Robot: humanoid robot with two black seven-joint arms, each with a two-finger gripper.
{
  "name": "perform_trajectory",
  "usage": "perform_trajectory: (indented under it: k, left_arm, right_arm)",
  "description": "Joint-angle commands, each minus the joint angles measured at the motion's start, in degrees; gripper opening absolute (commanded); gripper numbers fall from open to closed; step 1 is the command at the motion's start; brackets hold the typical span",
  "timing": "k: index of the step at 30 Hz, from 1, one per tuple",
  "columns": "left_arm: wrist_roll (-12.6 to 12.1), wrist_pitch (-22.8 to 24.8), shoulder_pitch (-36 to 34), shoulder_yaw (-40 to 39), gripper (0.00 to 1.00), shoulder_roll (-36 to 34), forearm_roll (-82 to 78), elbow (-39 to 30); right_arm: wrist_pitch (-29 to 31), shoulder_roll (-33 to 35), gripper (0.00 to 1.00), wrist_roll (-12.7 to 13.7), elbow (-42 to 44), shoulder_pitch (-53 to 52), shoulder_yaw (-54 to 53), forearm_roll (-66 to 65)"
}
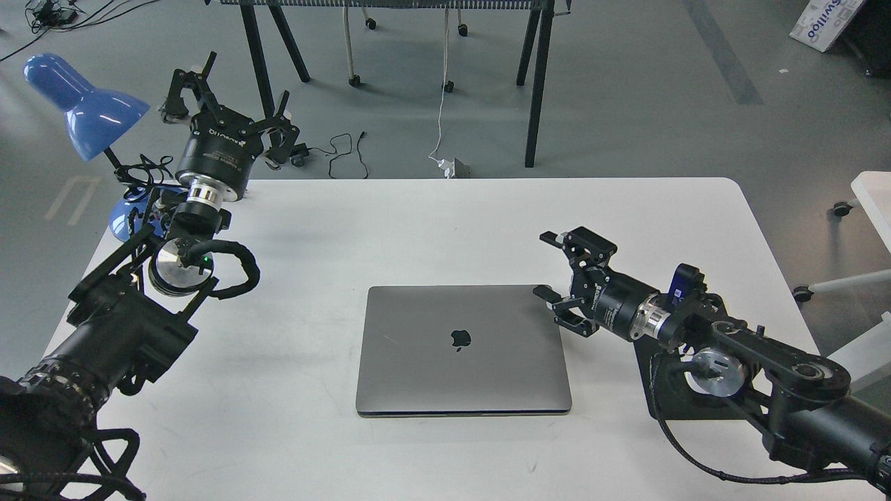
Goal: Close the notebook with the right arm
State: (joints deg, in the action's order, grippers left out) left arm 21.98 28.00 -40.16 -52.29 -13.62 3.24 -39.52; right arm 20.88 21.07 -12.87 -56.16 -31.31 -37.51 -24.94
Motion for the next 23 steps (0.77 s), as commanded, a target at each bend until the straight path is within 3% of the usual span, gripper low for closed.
perform_trajectory:
  k: [1,6,9,16,23]
  left_arm:
    - [0.0,0.0,0.0,0.0,1.0,0.0,0.01,0.06]
    - [0.0,0.0,0.0,0.0,1.0,0.0,0.01,0.06]
    - [0.0,0.0,0.0,0.0,1.0,0.0,0.01,-0.03]
    - [0.0,0.0,0.0,0.0,1.0,0.0,0.01,-0.03]
    - [0.0,0.0,0.0,0.0,1.0,0.0,0.01,0.06]
  right_arm:
    - [-0.22,-0.24,1.0,0.57,0.17,-1.55,-10.54,0.42]
    - [-0.75,-0.86,1.0,4.6,3.24,-4.02,-23.9,1.56]
    - [-0.84,-2.0,1.0,6.98,7.01,-5.16,-28.57,8.66]
    - [-0.75,-1.3,1.0,6.72,16.42,-9.91,-29.81,15.63]
    - [-0.75,0.02,1.0,6.98,16.17,-10.09,-29.11,15.8]
